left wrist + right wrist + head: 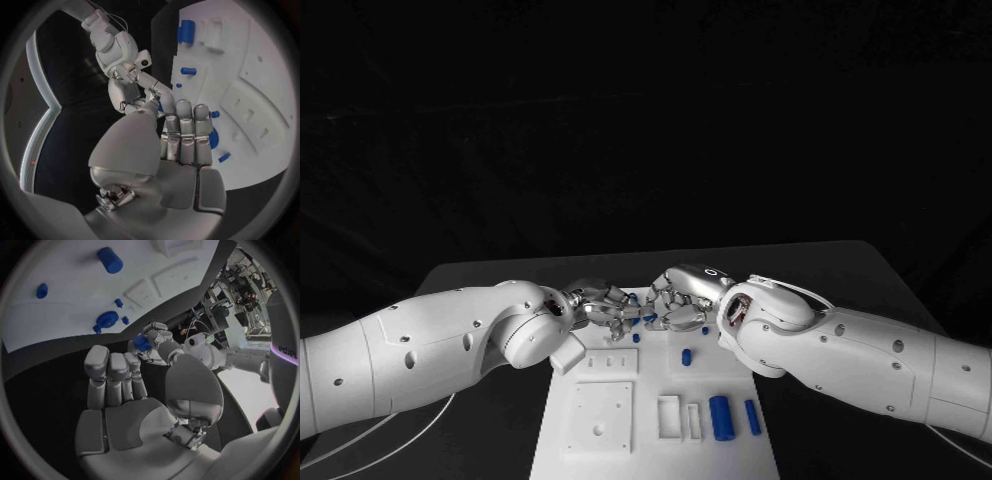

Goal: Assemble the parts on the task board

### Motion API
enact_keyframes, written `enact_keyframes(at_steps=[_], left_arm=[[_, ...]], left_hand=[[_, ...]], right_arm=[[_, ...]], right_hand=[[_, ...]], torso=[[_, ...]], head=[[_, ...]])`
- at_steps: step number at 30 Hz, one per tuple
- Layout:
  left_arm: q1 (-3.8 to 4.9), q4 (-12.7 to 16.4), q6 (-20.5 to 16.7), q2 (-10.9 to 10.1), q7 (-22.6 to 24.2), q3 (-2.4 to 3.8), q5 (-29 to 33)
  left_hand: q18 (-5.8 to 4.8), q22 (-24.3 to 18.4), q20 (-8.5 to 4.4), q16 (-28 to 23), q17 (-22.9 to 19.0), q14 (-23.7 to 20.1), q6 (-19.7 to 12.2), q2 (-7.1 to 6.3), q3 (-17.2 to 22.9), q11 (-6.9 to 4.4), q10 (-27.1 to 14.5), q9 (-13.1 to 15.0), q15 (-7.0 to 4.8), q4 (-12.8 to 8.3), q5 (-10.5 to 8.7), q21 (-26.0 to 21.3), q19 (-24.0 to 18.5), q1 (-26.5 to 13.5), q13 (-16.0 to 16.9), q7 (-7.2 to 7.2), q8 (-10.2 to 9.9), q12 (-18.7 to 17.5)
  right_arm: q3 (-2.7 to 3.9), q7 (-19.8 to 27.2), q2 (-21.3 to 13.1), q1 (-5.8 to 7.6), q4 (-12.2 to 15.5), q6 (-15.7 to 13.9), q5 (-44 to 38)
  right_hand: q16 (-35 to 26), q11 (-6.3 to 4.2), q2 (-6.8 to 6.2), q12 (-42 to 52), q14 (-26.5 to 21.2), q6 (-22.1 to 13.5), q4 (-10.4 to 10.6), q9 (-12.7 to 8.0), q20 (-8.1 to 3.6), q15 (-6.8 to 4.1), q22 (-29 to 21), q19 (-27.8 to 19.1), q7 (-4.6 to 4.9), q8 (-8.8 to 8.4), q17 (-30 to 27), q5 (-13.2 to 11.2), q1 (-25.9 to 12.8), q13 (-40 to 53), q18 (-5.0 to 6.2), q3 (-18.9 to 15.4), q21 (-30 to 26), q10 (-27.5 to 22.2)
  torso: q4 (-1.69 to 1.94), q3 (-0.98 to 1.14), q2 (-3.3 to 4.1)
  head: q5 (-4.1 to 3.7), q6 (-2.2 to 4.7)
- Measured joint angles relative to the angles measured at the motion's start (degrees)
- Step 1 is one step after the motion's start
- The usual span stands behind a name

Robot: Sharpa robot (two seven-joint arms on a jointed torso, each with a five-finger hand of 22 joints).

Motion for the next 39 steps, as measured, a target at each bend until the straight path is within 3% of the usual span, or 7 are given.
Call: enact_keyframes(at_steps=[6, 9, 13, 22, 25, 31, 39], left_arm=[[0.0, -0.13, 0.02, 0.17, -0.01, 0.02, 0.03], [0.01, -0.15, 0.03, 0.2, -0.01, 0.03, 0.05], [0.01, -0.15, 0.08, 0.19, -0.01, 0.03, 0.08], [0.05, -0.14, 0.29, -0.02, 0.04, 0.03, 0.11], [0.05, -0.11, 0.42, -0.19, 0.04, 0.03, 0.11], [0.05, -0.09, 0.59, -0.24, -0.06, 0.01, 0.04], [0.05, -0.23, 0.61, -0.62, -0.19, -0.01, -0.13]], left_hand=[[0.01, -0.25, 0.03, 0.0, -0.48, -0.01, 0.54, 1.33, -0.13, 0.0, 0.0, 0.01, 0.01, -1.29, 1.22, 0.0, -0.43, 1.49, -0.34, 0.11, 0.59, -0.3], [0.0, -0.7, 0.31, 0.28, -1.02, -0.2, 0.67, 0.95, 2.72, 0.0, 0.0, 0.01, 0.21, -1.03, -1.71, 0.0, -0.71, 2.2, -0.71, 0.24, 0.59, -0.76], [0.01, -0.79, 0.31, 0.28, -1.35, -0.21, 0.86, 0.89, 4.75, 0.01, 0.0, -0.01, 0.22, -0.81, -2.35, 0.24, -0.71, 2.25, -0.84, 0.44, 0.58, -0.77], [0.01, -1.14, 0.31, 1.33, -2.0, -0.62, 0.86, -0.82, 7.29, -0.18, 0.22, -0.01, 0.23, -2.98, 3.13, 0.88, -1.13, 0.33, -0.88, 0.45, 0.58, -1.0], [0.0, -1.51, 0.47, 1.83, -2.48, -0.62, 0.86, -1.02, 9.79, -0.38, 0.43, -0.01, 0.23, -6.81, 4.38, 1.56, -1.59, -3.48, -0.94, 0.45, 0.58, -1.0], [0.0, -2.64, 0.42, 2.66, -3.88, -0.82, 1.21, -0.04, 19.98, -0.52, 0.72, 0.1, 0.43, -21.23, 4.54, 2.9, -1.64, -18.61, -1.06, 0.79, 0.82, -1.0], [0.01, -3.61, 0.64, 3.11, -4.61, -0.82, 1.5, 1.23, 25.66, -0.58, 1.07, 3.91, 0.44, -27.1, 5.22, 4.02, -1.42, -26.1, -1.13, 1.03, 0.92, -1.0]], right_arm=[[-0.04, -0.13, -0.01, 0.0, -0.01, 0.14, 0.01], [-0.06, -0.18, -0.01, -0.01, -0.04, 0.18, 0.01], [-0.07, -0.21, -0.01, -0.01, -0.09, 0.21, 0.01], [-0.13, -0.13, -0.27, -0.06, -0.35, 0.21, 0.03], [-0.14, -0.12, -0.51, -0.07, -0.56, 0.18, 0.04], [-0.14, -0.08, -0.75, -0.06, -0.7, 0.08, 0.07], [-0.11, -0.05, -1.7, -0.06, -0.54, -0.12, 0.29]], right_hand=[[0.0, 0.01, 0.0, 0.0, 0.0, 0.0, 0.16, -0.03, 0.0, 0.0, 0.0, 0.0, 0.0, -0.01, 0.0, 0.0, 0.0, 0.0, 0.0, 0.16, 0.0, 0.01], [0.0, 0.01, 0.0, 0.0, 0.0, 0.0, 0.16, -0.03, 0.0, 0.0, -0.01, 0.0, 0.0, -0.01, 0.0, 0.0, 0.0, 0.0, 0.0, 0.16, 0.0, 0.01], [0.0, 0.08, 0.0, 0.0, 0.0, 0.0, 0.16, -0.03, 0.0, 0.0, -0.01, 0.0, 0.0, -0.13, -0.01, 0.0, 0.0, 0.0, 0.0, 0.16, 0.0, 0.08], [0.0, 0.09, -0.24, -0.2, 0.0, 0.0, 0.16, -0.02, 0.01, 0.01, -0.01, 0.0, 0.0, -0.12, -0.01, 0.1, -0.23, 0.0, 0.01, 0.16, 0.0, 0.1], [0.0, 0.09, -0.23, -0.28, 0.0, 0.0, 0.16, -0.02, 0.01, 0.02, -0.01, 0.0, 0.0, -0.36, -0.01, 0.23, -0.23, 0.0, 0.01, 0.16, 0.0, 0.1], [-0.23, 0.1, -0.47, -0.45, 0.02, 0.0, 0.17, -0.02, 0.01, 0.03, -0.02, 0.0, 0.0, -0.45, -0.01, 0.23, -0.47, 0.0, 0.01, 0.15, 0.0, 0.11], [-0.5, 0.29, -1.45, -0.83, 0.02, -0.52, 1.04, -0.02, -0.06, 0.16, -0.02, -0.23, 0.52, -0.83, -0.06, 1.11, -0.99, -0.12, 0.01, -0.38, 0.0, -0.19]], torso=[[-0.05, 0.0, 0.02], [-0.07, 0.0, 0.02], [-0.03, 0.0, 0.02], [-0.02, -0.01, -0.02], [-0.03, -0.02, -0.02], [-0.04, -0.03, -0.02], [-0.03, -0.05, -0.01]], head=[[0.09, -0.08], [0.07, -0.1], [0.05, -0.16], [0.08, -0.18], [0.12, -0.18], [0.19, -0.14], [0.29, -0.13]])
